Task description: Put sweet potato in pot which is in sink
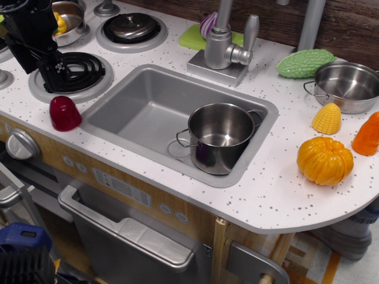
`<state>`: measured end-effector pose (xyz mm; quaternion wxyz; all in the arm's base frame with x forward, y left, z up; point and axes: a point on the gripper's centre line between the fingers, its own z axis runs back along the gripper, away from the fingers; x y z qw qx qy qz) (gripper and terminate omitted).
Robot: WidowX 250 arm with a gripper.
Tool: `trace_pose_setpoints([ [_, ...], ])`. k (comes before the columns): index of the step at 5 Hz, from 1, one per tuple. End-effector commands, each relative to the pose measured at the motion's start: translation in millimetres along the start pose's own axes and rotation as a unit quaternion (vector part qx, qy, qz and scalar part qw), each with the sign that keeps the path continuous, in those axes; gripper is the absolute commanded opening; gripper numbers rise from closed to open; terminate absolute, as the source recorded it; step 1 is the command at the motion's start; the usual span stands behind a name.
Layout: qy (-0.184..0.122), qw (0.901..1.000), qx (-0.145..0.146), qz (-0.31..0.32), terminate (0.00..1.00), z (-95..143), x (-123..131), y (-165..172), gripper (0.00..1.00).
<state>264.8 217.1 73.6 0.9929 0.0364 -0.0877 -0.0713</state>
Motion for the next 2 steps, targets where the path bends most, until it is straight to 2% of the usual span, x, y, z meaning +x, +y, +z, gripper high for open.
trace_pose_setpoints([
  [1,0.0,1.0,0.0,0.0,0.0,0.0,0.0,0.0,1.0],
  [2,-0.008,0.9999,-0.009,0.002,0.0,-10.0,2.8,-2.3,1.0],
])
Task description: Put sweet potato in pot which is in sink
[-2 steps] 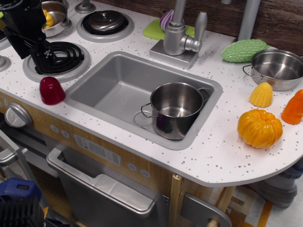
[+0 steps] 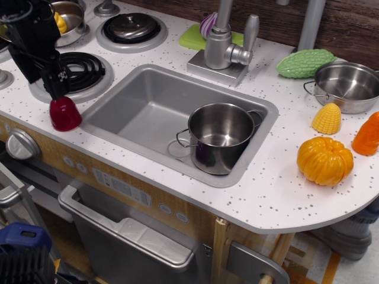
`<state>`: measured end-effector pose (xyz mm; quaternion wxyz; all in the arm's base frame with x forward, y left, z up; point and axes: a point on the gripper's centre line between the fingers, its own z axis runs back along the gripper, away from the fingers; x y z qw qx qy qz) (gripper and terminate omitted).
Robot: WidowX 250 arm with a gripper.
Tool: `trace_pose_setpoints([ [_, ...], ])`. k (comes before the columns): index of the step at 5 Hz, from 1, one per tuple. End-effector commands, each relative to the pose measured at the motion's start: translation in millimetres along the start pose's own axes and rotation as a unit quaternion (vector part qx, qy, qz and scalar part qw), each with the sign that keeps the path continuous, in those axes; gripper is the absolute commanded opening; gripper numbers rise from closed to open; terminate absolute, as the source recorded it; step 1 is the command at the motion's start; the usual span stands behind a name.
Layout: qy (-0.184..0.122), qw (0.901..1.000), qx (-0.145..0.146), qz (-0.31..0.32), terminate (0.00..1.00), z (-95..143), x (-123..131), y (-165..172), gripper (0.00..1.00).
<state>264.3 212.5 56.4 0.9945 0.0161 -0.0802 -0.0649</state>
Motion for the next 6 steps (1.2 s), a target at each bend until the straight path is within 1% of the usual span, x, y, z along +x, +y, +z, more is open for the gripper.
trace_pose_setpoints([
  [1,-0.026,0.9996,0.001,-0.009,0.0,0.0,10.0,2.2,1.0],
  [2,-0.036,0.9991,-0.019,-0.013,0.0,-8.9,12.7,3.4,1.0],
  [4,-0.045,0.9981,-0.042,0.0,0.0,-21.7,9.9,2.0,1.0],
  [6,-0.052,0.9973,-0.051,0.007,0.0,-30.9,7.5,0.3,1.0],
])
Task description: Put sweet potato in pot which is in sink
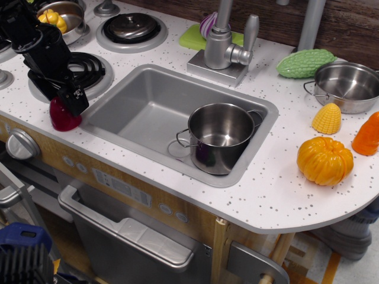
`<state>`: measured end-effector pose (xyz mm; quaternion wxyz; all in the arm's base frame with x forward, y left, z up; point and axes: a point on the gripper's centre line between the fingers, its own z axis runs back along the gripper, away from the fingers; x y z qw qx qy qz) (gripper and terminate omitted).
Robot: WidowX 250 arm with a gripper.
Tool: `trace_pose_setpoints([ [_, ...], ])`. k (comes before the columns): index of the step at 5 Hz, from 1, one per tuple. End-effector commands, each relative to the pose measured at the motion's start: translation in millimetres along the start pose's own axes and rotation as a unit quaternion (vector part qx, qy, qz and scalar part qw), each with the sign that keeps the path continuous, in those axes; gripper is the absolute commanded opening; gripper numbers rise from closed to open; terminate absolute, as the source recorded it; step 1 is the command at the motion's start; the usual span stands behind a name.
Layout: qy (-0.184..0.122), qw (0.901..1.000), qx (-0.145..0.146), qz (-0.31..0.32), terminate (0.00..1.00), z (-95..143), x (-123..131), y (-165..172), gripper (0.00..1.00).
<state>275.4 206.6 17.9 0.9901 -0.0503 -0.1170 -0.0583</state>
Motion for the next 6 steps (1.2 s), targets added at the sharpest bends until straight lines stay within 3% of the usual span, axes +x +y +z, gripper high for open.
trace_pose_setpoints([
  [1,-0.02,0.9998,0.007,-0.003,0.0,2.7,0.6,5.4,1.0],
  [2,-0.023,0.9997,0.009,0.007,0.0,-1.7,-2.6,2.4,1.0],
  [3,-0.021,0.9995,0.015,0.018,0.0,-3.0,-3.7,0.0,0.0],
  [4,-0.021,0.9994,0.022,0.017,0.0,-1.2,-1.2,-1.6,0.0],
  [6,-0.018,0.9961,0.087,0.003,0.0,35.7,28.5,-19.5,0.0],
])
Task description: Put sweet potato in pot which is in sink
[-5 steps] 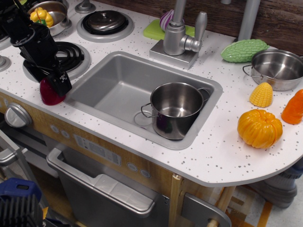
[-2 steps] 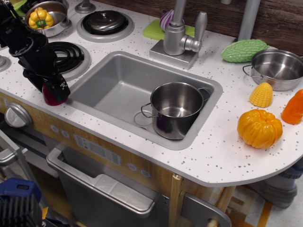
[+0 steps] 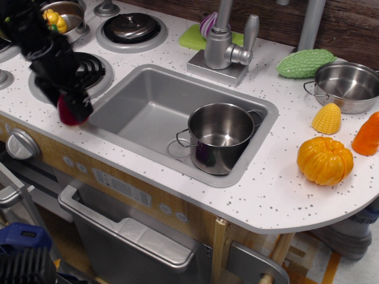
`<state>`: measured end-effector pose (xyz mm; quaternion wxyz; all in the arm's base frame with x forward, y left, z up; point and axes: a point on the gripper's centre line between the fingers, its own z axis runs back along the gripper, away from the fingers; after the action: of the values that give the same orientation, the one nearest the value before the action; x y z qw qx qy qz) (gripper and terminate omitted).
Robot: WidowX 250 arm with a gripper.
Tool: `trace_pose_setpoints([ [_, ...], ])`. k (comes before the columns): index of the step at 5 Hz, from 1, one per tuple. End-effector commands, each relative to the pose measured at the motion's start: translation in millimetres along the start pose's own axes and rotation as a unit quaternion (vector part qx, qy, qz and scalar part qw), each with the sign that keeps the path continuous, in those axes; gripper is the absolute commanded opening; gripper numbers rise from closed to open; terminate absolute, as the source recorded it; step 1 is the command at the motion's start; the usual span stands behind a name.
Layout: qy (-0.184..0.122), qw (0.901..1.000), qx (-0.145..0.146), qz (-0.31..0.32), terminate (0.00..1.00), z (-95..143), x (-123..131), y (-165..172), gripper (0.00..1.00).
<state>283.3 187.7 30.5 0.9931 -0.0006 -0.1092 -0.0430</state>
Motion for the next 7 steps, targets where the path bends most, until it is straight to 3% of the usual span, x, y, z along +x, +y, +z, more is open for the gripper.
trace_pose_setpoints([
  [1,-0.038,0.9984,0.04,0.01,0.0,37.2,26.3,-16.1,0.0],
  [4,-0.061,0.9962,-0.008,0.063,0.0,27.9,79.8,-88.5,0.0],
  [5,-0.065,0.9949,-0.005,0.077,0.0,25.3,97.5,-112.9,0.0],
  [7,-0.093,0.9895,-0.026,0.107,0.0,3.3,109.4,-135.7,0.0],
])
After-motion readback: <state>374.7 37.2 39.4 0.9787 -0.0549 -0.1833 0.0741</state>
